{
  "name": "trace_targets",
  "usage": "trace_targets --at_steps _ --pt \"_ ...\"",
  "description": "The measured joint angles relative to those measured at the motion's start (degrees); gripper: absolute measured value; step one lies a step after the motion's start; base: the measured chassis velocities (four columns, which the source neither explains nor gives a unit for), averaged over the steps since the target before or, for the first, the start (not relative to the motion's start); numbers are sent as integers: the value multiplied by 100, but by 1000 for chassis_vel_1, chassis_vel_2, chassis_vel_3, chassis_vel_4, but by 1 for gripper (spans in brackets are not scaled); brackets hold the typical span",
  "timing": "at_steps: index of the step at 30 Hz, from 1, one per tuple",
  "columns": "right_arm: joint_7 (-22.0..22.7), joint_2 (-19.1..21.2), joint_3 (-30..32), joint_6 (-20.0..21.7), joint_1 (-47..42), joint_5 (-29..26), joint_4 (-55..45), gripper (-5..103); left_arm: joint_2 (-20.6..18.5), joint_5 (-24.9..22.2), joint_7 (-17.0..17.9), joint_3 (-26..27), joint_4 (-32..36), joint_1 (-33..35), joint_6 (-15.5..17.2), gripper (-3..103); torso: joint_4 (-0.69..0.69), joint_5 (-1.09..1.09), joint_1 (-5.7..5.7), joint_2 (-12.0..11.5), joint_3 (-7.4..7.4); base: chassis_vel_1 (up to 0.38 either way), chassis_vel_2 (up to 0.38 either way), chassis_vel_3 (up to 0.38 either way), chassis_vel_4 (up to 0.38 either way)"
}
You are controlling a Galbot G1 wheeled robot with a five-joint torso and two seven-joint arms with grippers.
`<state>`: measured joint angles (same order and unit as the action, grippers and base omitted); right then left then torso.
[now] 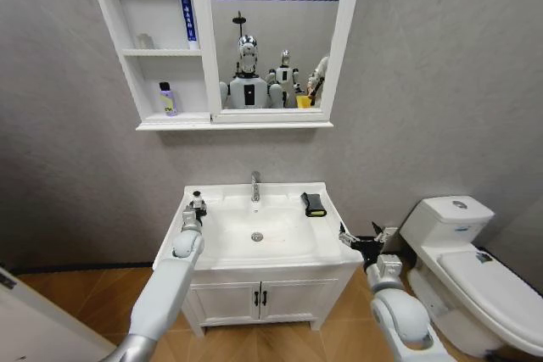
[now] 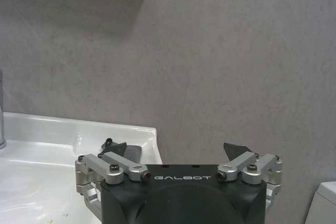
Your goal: Move facial cleanser and shampoo from washbasin to cabinet, then wipe washbasin with towel.
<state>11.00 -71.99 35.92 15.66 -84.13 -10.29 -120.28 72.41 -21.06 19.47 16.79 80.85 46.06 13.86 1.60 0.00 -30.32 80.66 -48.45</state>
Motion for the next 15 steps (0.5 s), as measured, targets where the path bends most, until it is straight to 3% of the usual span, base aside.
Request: trace_targets --at_steps 5,6,8,10,12,13,14,15 --pt "-1 9 5 -2 -2 -10 -10 100 -422 -617 498 -133 935 213 489 40 -1 -1 0 0 0 0 0 0 0" --pt "0 10 3 -8 -1 -10 -6 100 -791 -1145 877 -200 1707 344 850 40 -3 1 1 0 0 0 0 0 0" --pt "-7 -8 -24 -13 7 1 2 100 -1233 -1728 1318 -203 2711 434 1261 40 -3 0 1 0 1 0 0 0 0" --pt "-6 -15 -27 -15 8 5 2 100 -1321 -1844 1401 -198 2872 437 1334 40 -1 2 1 0 1 0 0 0 0" --pt "-8 -63 -64 -17 8 28 2 100 -1970 -2901 2059 -102 3778 254 1906 40 -3 -2 1 0 1 0 0 0 0" --pt "-8 -63 -64 -17 8 28 2 100 -1970 -2901 2059 -102 3778 254 1906 40 -3 -2 1 0 1 0 0 0 0" --pt "-14 -86 -85 -30 8 58 6 100 -2276 -3476 2351 -45 4088 43 2132 40 0 1 1 0 2 0 0 0 0" --pt "-14 -86 -85 -30 8 58 6 100 -2276 -3476 2351 -45 4088 43 2132 40 0 1 1 0 2 0 0 0 0"
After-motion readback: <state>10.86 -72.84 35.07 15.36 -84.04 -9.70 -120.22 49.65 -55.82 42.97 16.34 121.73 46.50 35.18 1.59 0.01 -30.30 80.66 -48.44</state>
